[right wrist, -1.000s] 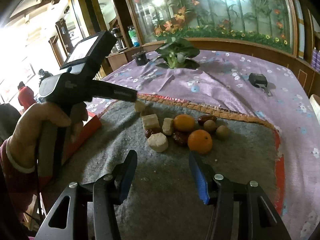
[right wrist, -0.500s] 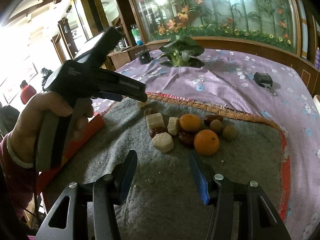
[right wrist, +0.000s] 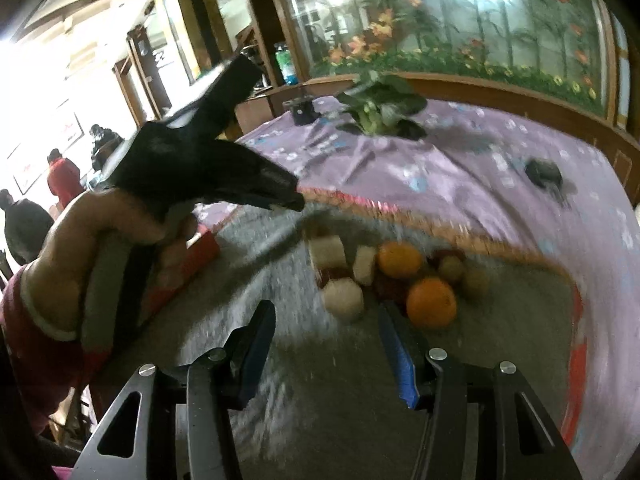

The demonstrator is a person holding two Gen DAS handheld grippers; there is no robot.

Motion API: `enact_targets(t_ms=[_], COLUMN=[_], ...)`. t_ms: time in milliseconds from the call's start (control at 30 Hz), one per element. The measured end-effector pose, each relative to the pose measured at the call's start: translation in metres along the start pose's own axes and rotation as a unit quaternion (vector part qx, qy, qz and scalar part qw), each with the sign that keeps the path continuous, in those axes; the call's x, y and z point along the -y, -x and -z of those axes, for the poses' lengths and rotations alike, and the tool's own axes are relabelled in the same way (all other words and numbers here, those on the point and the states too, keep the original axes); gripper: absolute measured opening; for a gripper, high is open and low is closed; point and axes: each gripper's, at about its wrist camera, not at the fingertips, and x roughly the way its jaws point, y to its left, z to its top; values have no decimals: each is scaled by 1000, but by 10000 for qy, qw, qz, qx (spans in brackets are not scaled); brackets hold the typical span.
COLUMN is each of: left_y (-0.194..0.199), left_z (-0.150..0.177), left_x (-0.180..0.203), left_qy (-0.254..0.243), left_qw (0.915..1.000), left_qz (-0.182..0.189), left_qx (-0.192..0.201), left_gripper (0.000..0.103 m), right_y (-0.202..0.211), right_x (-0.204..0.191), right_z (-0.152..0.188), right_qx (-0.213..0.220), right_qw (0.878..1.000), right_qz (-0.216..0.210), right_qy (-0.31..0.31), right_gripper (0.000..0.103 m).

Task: Organize fruits

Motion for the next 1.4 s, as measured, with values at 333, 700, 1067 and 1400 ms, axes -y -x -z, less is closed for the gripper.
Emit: enact_targets(t_ms=[333,700,1067,1400], left_y=[64,83,102,103], left_z=[21,50,100,131], left_x=[-53,-116,-144,-153], left_qy=[68,400,735,729], left_qw=[9986,9971,9954,9935], left_qz=[-5,-190,-254,-585], left_qx=[521,612,561,645], left_gripper=[24,25,25,25], right_y=[-91,-106,-37,-43], right_x=[-31,-26,-109,-160], right_z=[-64,-70,-45,-27], right_qx=[-926,-1174,-341,-344], right_qw=[9896,9877,9925,9892], right_qz=[204,212,-930,-1217], right_qy=[1083,1013,710,744], right_gripper=[50,25,25,25])
